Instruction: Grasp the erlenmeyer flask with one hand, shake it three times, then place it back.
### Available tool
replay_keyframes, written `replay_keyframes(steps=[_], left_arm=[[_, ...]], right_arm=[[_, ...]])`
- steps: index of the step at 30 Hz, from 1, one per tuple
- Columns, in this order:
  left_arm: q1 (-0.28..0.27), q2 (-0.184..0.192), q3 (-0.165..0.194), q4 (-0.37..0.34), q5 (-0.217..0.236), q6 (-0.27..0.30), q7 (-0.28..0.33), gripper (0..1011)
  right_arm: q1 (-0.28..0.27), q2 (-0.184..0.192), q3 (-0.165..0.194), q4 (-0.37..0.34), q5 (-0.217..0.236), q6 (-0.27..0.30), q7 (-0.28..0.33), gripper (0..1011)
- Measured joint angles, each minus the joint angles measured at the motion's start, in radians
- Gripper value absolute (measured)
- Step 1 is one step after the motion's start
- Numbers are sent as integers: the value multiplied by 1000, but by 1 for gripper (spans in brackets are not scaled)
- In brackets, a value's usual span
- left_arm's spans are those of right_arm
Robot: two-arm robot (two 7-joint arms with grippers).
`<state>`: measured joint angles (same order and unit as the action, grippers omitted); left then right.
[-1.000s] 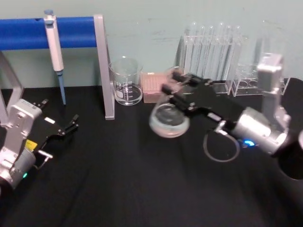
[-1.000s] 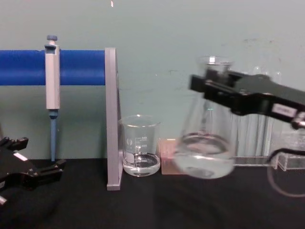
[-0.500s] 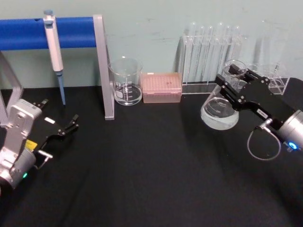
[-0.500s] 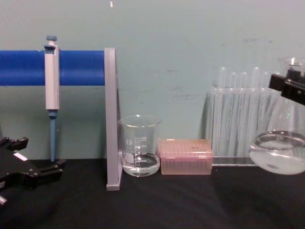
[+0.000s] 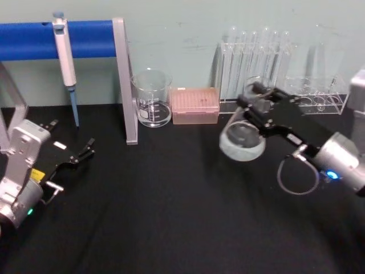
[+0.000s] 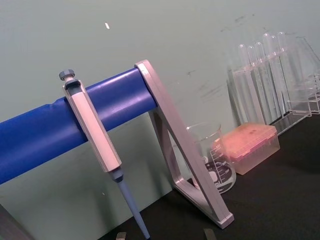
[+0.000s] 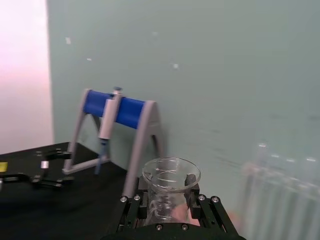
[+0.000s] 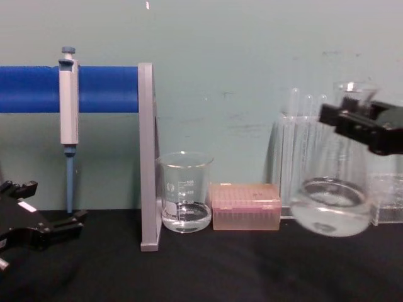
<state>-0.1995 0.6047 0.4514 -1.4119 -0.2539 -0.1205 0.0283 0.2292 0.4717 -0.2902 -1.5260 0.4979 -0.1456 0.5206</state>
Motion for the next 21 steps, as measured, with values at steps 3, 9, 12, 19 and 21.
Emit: replay_keyframes(steps=[3,9,12,19,21], left_arm=[[0,0,0,0,0,0,0,1001],[0,0,0,0,0,0,0,1001],[0,0,0,0,0,0,0,1001],[0,0,0,0,0,0,0,1001],[0,0,0,0,0,0,0,1001]], right_arm=[[27,-18,-30,20,3,2,34,459],[70,-45,-89,51,11,5,89,458],[90,-56,-119,63,15,7,116,458],[121,-68,-169,82,22,8,146,458],[125,-68,-174,84,23,7,148,459]])
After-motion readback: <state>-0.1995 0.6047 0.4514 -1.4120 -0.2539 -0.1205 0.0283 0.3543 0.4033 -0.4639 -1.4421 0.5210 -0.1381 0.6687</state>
